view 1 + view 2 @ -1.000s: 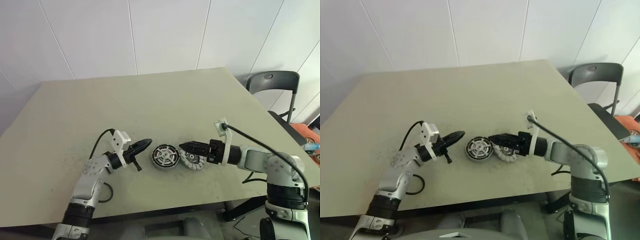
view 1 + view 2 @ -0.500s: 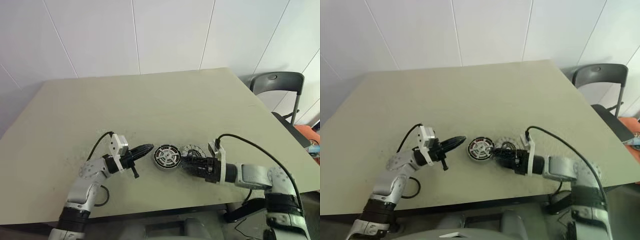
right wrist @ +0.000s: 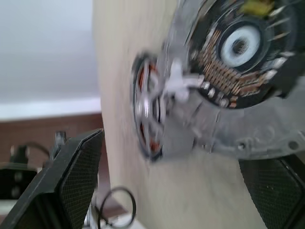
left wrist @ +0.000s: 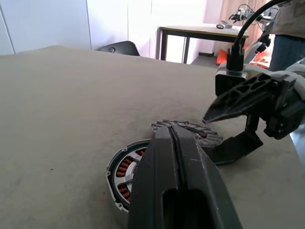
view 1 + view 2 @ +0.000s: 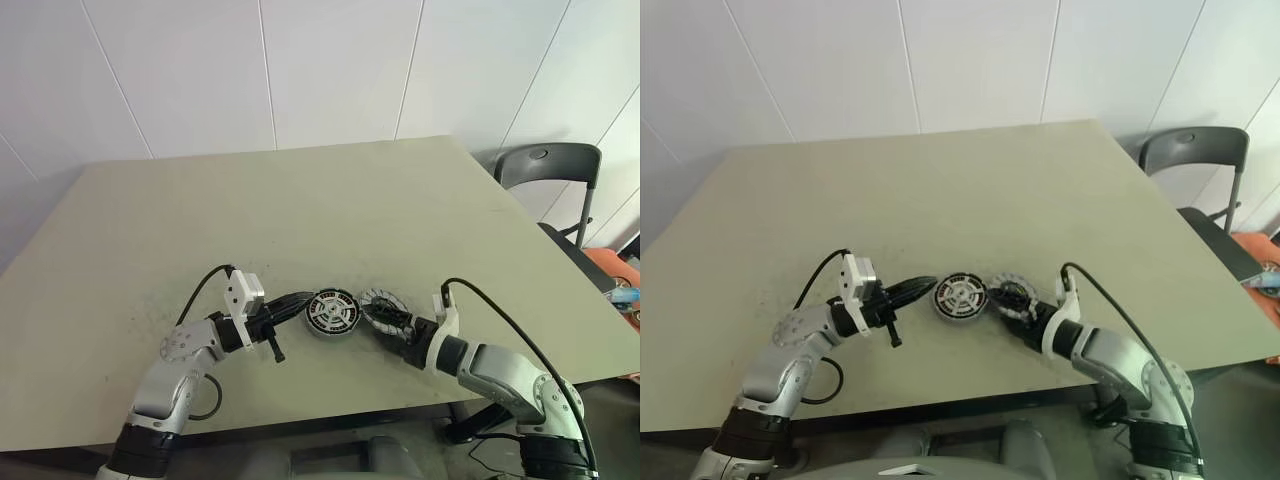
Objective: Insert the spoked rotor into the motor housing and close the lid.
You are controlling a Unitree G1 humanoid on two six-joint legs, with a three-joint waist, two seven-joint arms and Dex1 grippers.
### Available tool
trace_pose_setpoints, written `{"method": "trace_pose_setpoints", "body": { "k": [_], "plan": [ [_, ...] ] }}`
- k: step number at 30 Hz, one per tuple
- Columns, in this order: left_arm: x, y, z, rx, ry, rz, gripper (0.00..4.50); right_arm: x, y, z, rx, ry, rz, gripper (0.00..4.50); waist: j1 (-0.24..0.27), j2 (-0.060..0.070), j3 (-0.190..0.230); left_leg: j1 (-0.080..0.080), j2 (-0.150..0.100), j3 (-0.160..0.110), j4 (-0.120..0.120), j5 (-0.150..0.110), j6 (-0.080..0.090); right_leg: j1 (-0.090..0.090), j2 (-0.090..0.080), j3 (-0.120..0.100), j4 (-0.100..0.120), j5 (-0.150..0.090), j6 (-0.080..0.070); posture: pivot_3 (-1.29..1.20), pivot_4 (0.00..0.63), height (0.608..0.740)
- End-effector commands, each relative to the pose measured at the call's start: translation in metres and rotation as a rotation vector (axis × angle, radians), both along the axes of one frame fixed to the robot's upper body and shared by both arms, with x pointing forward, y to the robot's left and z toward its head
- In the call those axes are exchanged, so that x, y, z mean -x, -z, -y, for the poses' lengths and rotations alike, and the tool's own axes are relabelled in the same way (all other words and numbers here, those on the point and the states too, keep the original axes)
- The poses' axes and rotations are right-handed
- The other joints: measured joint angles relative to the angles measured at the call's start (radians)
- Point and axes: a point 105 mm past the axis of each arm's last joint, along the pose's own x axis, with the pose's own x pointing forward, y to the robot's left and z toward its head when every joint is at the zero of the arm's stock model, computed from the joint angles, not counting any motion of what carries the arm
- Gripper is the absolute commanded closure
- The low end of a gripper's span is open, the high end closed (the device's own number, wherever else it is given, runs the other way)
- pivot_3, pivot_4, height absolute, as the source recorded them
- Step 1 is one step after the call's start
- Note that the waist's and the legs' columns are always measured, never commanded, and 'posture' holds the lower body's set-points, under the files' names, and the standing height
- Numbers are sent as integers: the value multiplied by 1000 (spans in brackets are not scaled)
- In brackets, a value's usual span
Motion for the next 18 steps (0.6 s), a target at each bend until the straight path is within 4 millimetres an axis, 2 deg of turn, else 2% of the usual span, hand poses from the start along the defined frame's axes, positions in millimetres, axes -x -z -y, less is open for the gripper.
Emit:
{"method": "trace_pose_setpoints", "body": {
  "k": [1,3,6,13,16,17,18],
  "plan": [
    [-4,-16,3,-7,9,60,4469,-17,-19,8,-11,86,53,0,0,1,1,0,0,0,0,0,0,-1,0,0,0,0,0,0,0,740],
    [-4,-19,3,-11,6,64,4469,-20,-23,6,-19,94,60,0,0,1,1,0,0,0,-1,-1,2,-1,0,0,1,0,0,0,0,740],
    [-5,-25,3,-17,-5,75,4500,-28,-29,5,-23,99,72,605,-2,2,1,0,0,0,-3,-3,5,-2,0,0,1,1,0,0,0,740],
    [-7,-36,3,-31,-31,93,4500,-34,-32,1,45,27,94,2944,1,3,0,1,0,1,-5,-3,6,-2,0,0,2,1,0,0,0,740],
    [-6,-40,2,-34,-42,99,4500,-35,-36,-3,110,-32,159,3966,-2,3,1,1,0,1,-4,-3,6,-2,1,0,2,1,0,0,0,740],
    [-6,-41,2,-36,-47,101,4500,-36,-38,-5,152,-63,194,4235,-4,4,1,1,0,1,-4,-3,6,-2,1,1,2,1,0,0,0,740],
    [-6,-41,2,-37,-51,102,4500,-36,-39,-6,180,-84,217,4235,-6,4,1,1,0,2,-4,-3,6,-2,1,1,2,1,0,0,0,740]
  ]
}}
